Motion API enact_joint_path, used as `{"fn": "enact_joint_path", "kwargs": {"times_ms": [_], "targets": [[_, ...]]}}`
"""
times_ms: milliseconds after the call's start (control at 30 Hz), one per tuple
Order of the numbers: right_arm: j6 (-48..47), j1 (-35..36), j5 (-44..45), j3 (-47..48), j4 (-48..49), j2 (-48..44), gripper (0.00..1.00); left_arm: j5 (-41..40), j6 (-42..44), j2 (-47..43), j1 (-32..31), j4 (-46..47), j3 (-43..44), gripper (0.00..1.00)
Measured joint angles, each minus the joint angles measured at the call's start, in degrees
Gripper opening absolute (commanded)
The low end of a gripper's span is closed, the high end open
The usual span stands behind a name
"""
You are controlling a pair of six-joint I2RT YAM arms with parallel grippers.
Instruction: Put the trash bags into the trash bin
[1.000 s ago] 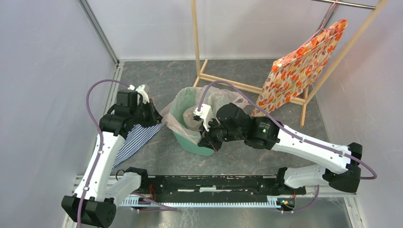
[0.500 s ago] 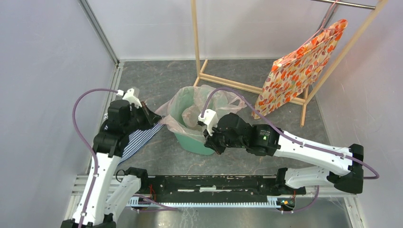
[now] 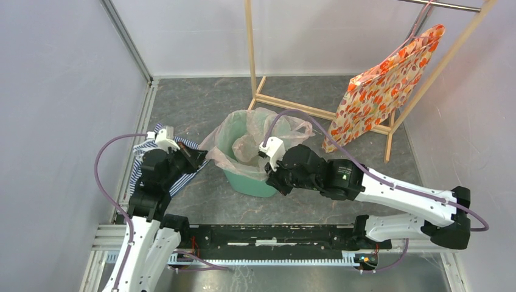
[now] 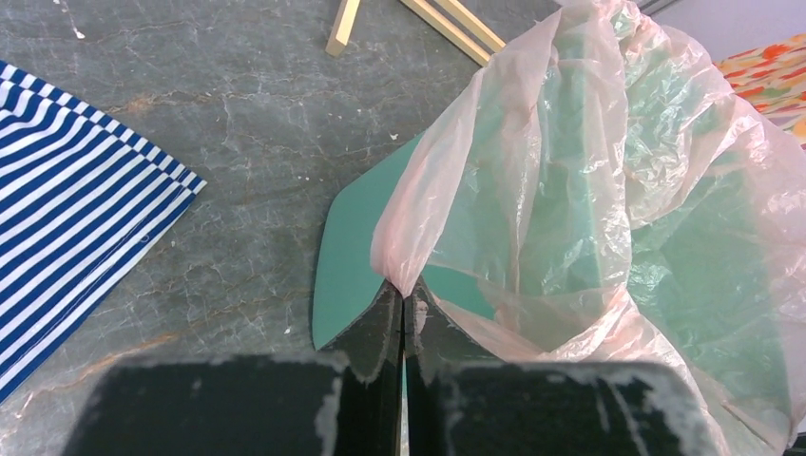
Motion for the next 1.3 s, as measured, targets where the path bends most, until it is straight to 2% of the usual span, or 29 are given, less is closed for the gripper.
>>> {"fn": "enact_joint_path", "kwargs": {"times_ms": [267,333,533,767,867,1067,1233,1300], "targets": [[4.35,0.00,3.67,3.91,-4.28,-3.80,0.60,-0.20,-0.39,-3.98,0.00,5.97,-3.32,0.02],[5.84,0.00,5.75,4.68,-4.72,-5.55,0.68,-0.17,-0.37,-4.50,0.00,7.39,-3.32,0.02],[11.96,0.00,18.36,7.32,-7.21,-9.94,0.80,-0.15,-0.24,-6.01,-0.02,11.04,-4.00,0.02],[16.52,-0.37,30.29,10.05,-10.23,-9.18,0.79,0.68,1.29,-7.19,-0.02,13.64,-4.63,0.02],[17.64,-1.11,32.30,10.69,-10.49,-8.22,0.76,1.51,1.75,-7.89,-0.02,14.01,-4.85,0.02],[19.50,-4.31,32.33,9.88,-9.22,-6.12,0.71,1.81,1.79,-9.90,-0.02,14.86,-5.99,0.02],[20.65,-6.82,28.98,6.67,-6.19,-6.12,0.56,1.81,2.84,-10.43,0.00,14.97,-6.12,0.02],[21.14,-6.84,27.39,5.62,-5.22,-6.19,0.54,1.84,3.26,-10.69,0.00,14.97,-6.12,0.02]]}}
